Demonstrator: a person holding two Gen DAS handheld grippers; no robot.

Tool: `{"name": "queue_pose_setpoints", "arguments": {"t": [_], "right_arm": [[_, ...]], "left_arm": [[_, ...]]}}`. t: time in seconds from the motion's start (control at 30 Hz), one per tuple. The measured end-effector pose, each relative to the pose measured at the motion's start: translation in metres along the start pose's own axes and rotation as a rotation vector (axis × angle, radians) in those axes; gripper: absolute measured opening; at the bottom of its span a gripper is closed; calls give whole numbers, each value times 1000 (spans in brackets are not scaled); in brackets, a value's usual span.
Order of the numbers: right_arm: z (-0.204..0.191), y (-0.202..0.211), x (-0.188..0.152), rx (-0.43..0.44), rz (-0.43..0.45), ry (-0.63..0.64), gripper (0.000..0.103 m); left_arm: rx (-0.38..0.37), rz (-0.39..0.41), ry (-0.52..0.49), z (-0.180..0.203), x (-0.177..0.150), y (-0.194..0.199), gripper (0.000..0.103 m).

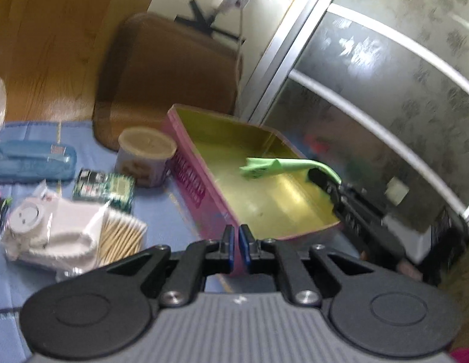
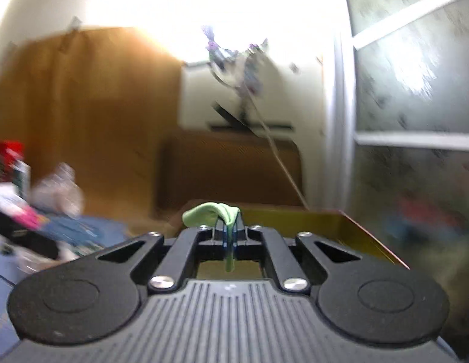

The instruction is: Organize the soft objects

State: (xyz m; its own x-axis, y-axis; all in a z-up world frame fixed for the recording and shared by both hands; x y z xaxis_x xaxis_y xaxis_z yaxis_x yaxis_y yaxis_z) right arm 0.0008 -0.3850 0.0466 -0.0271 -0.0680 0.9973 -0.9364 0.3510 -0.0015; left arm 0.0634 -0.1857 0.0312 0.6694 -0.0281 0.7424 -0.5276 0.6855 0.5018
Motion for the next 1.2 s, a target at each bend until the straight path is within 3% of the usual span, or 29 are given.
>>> {"name": "queue_pose_setpoints", "arguments": {"t": [0.1,0.13,0.17,0.3,0.37,0.43,0.5,0.57,0.73,0.9,1.0,1.1,1.2], "right_arm": [[0,-16,-22,-49,-109,34,22],[1,-16,-28,-72,-122,30,44],[4,-15,-30,-75,-111,13,53],[-22,2,-12,11,-3,-34,52],[-48,4,-6,138,-2,-44,52],[-84,2,-6,317,-55,-60,52],[-117,-6,-15,460,-162,-119,51],[-144,-20,-25,553,-261,-182,50],[-184,-58,-34,594,-362,-220,50],[-226,-71,-44,618,-412,-101,50],[-247,-74,-57,640,-470,-46,51],[-256,-63,-56,688,-513,-53,51],[-258,-47,-68,774,-600,-116,43]], "left_arm": [[69,-23,4,-13,-11,-2,6],[88,-24,9,-17,-14,0,7],[100,-21,16,-22,-16,3,8],[167,-9,78,-55,-23,22,12],[200,3,130,-76,-29,34,12],[205,19,199,-96,-33,47,13],[226,39,255,-111,-37,58,12],[244,60,282,-122,-38,69,12],[293,85,311,-144,-45,90,12],[271,92,369,-156,-52,96,13],[263,99,395,-161,-53,96,30],[247,106,416,-165,-54,98,32],[266,115,425,-169,-57,102,40]]}}
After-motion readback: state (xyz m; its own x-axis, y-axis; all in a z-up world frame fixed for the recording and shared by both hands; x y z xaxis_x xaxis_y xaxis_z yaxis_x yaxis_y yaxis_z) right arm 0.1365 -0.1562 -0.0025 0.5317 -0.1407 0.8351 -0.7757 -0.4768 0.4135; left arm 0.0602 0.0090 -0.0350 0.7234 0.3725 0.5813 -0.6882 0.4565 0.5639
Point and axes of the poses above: each gripper's, at about its wrist camera, not at the fingertips, and y roughly against the way its jaws point, z to its right, x to its top, the point moved 9 cm from there along -y, roughly the way its jaws point, and after that the axes turned 1 degree about -x, right-handed, at the moved point
